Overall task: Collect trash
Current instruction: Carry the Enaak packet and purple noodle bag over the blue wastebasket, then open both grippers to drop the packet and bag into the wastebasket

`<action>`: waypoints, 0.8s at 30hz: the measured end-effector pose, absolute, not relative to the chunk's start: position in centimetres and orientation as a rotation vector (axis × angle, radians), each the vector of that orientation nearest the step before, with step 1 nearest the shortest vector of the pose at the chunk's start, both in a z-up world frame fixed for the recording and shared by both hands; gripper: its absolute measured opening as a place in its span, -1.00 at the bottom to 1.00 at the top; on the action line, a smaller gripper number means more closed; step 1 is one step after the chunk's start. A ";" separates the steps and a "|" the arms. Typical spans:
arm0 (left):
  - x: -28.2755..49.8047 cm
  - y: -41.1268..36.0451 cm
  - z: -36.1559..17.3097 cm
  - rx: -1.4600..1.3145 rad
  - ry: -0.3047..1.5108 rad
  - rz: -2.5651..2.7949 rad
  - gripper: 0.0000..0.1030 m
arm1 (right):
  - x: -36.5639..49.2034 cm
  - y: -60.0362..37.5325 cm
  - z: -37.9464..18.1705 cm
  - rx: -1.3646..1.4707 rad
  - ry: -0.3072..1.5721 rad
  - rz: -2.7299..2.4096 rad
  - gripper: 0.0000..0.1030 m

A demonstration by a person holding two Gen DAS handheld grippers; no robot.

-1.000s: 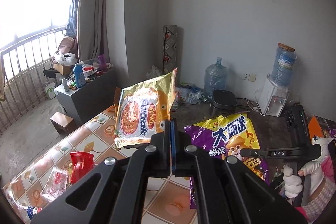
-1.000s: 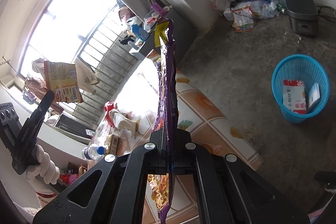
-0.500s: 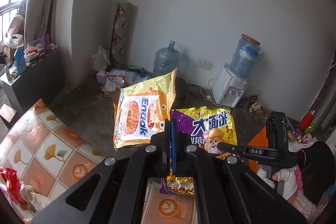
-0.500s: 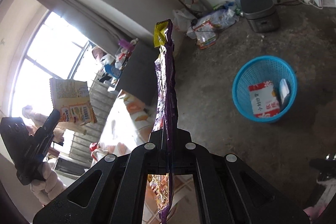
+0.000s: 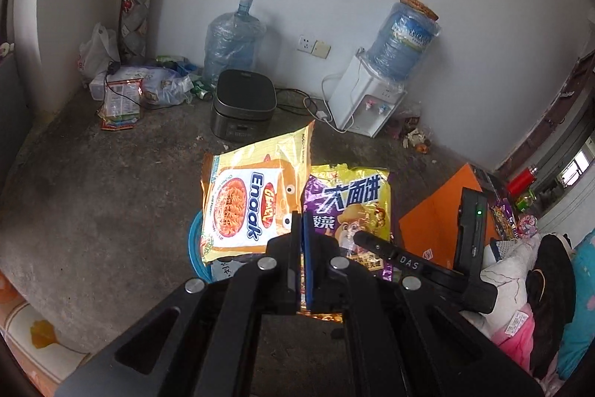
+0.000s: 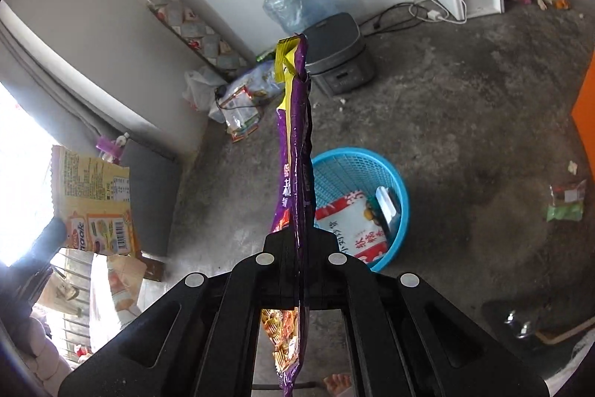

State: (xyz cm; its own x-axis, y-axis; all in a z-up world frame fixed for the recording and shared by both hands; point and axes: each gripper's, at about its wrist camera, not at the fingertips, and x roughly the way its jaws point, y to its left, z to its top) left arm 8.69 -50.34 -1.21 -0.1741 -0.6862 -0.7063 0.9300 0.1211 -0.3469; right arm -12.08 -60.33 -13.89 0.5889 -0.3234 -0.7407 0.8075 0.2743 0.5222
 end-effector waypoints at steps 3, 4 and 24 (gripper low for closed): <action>8.5 -53.8 -4.3 0.382 1.007 -1.488 -0.98 | -10.2 -61.7 -16.5 1.060 0.590 -0.836 -1.00; 8.4 -54.8 -5.3 0.401 1.026 -1.492 -0.98 | -9.7 -62.3 -17.6 1.075 0.598 -0.841 -0.99; 11.6 -56.4 -8.4 0.352 1.139 -1.425 -0.28 | -11.2 -62.9 -23.9 1.190 0.643 -0.915 -0.18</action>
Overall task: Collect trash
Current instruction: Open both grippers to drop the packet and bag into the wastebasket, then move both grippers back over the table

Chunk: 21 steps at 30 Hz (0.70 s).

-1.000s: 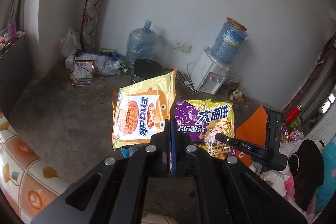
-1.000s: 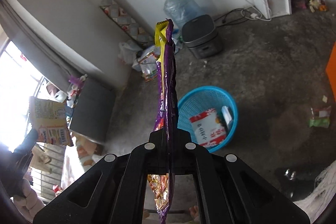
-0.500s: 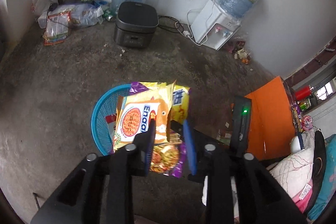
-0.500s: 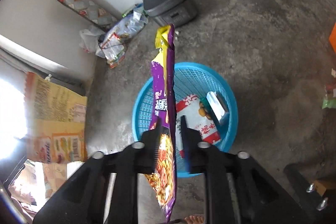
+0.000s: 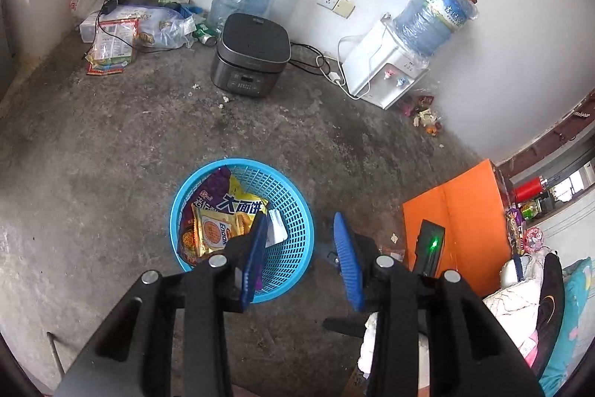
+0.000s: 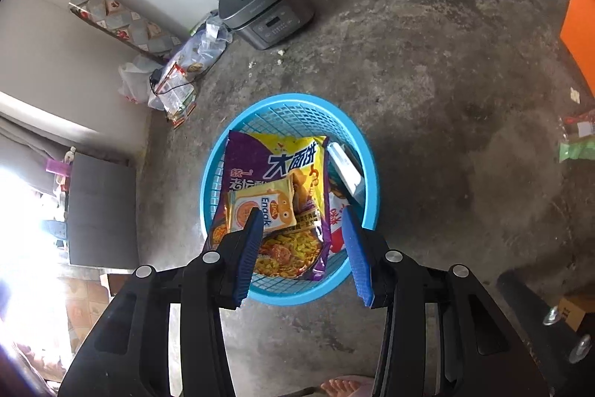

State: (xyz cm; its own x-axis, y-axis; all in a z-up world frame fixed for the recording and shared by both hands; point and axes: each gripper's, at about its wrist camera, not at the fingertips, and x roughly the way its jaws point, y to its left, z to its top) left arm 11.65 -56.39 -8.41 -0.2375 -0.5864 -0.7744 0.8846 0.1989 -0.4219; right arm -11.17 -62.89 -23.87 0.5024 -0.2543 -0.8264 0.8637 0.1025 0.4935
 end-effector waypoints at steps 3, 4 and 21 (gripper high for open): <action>11.8 -54.8 -6.6 0.347 1.074 -1.424 -0.15 | -10.5 -61.4 -21.6 1.140 0.623 -0.885 -0.18; 11.8 -54.4 -6.1 0.359 1.045 -1.420 -0.09 | -10.2 -60.9 -20.7 1.117 0.618 -0.875 -0.15; 16.1 -35.0 -0.7 0.423 0.862 -0.896 0.01 | -4.7 -47.4 -5.7 0.508 0.562 -0.712 0.55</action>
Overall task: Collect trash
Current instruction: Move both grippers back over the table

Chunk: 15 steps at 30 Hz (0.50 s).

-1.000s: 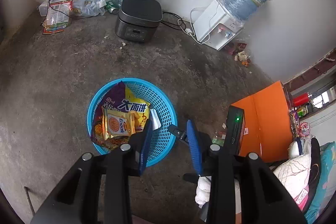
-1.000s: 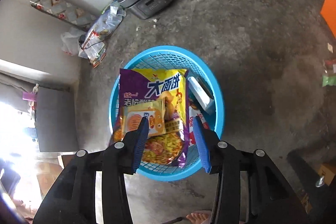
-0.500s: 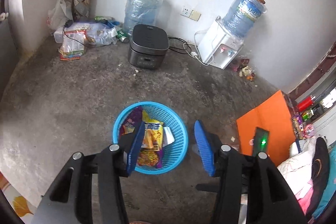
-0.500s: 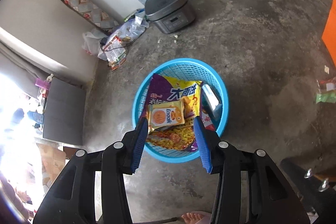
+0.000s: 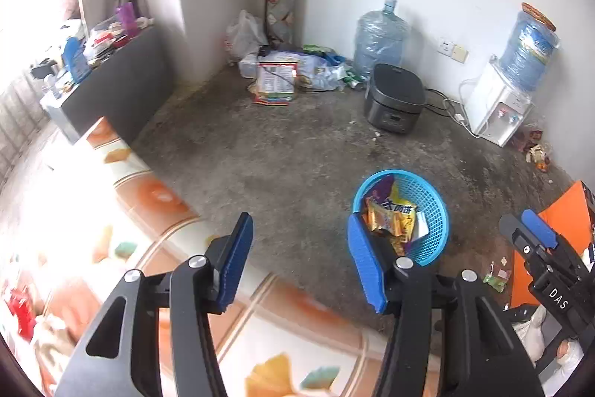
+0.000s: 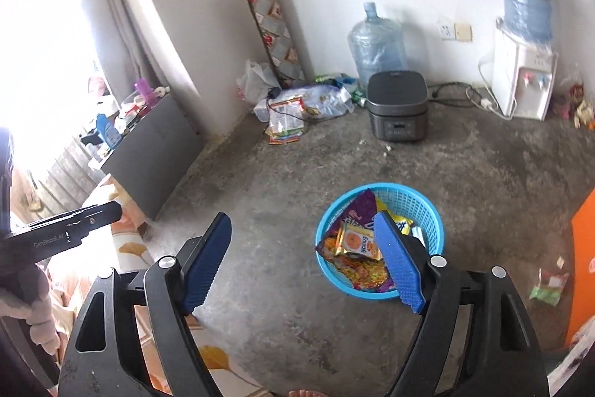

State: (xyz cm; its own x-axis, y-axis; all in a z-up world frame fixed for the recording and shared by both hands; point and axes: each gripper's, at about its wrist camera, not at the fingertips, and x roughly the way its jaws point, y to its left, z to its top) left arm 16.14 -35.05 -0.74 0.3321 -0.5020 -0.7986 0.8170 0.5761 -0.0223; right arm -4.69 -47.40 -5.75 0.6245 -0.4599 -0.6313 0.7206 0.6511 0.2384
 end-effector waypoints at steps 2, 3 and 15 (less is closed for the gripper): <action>16.3 -31.0 0.4 0.383 0.868 -0.871 0.04 | -4.0 -45.4 -4.8 0.422 0.568 -0.689 0.66; 16.4 -29.0 0.8 0.368 0.862 -0.854 0.05 | -3.7 -44.5 -4.3 0.383 0.570 -0.675 0.68; 14.3 -2.7 7.7 0.075 0.669 -0.478 0.19 | -0.8 -37.3 -0.2 0.350 0.563 -0.279 0.74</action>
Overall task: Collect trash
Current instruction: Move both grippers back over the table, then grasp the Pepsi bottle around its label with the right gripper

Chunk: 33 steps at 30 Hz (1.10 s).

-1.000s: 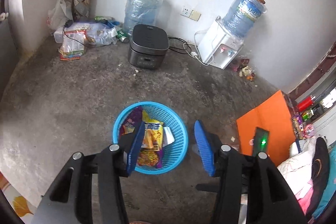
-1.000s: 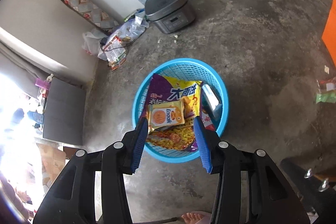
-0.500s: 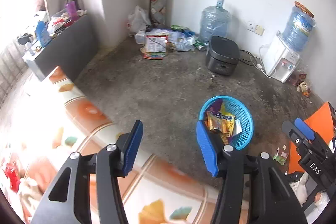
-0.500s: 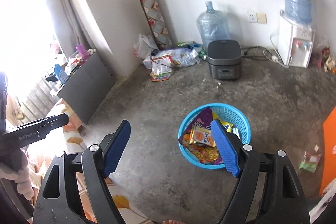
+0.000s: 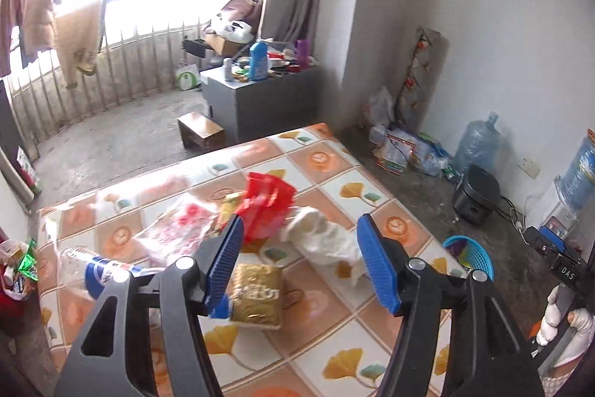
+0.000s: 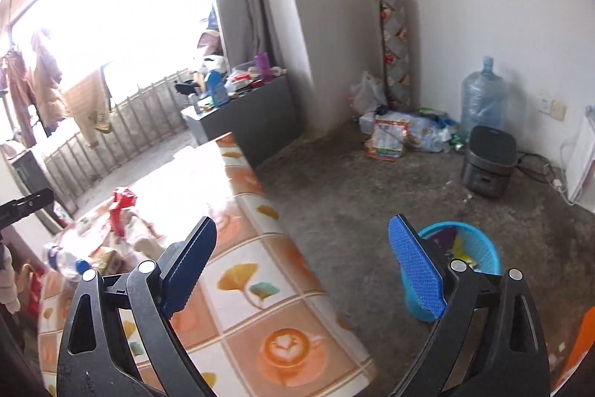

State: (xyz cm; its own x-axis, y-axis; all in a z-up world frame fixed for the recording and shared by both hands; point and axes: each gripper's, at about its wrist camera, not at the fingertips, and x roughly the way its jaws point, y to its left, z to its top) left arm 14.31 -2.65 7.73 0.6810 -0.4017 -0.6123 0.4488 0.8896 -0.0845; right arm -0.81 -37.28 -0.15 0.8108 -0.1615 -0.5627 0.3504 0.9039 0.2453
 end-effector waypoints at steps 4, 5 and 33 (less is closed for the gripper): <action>13.4 1.8 7.6 0.033 0.652 -0.390 0.19 | 1.1 -35.1 -0.5 0.382 0.605 -0.160 0.73; 13.1 2.8 7.5 0.016 0.654 -0.372 0.19 | 1.7 -34.6 -0.7 0.390 0.616 -0.137 0.73; 16.2 14.7 0.2 -0.248 0.783 -0.218 -0.60 | 18.5 -10.8 -1.6 0.143 0.888 0.665 0.19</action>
State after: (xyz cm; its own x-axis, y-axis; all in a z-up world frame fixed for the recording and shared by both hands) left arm 16.16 14.66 0.19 0.6890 -0.2842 -0.6667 0.1012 0.9486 -0.2998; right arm 18.53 -10.78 -1.57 0.4458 0.5917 -0.6716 -0.4777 0.7918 0.3805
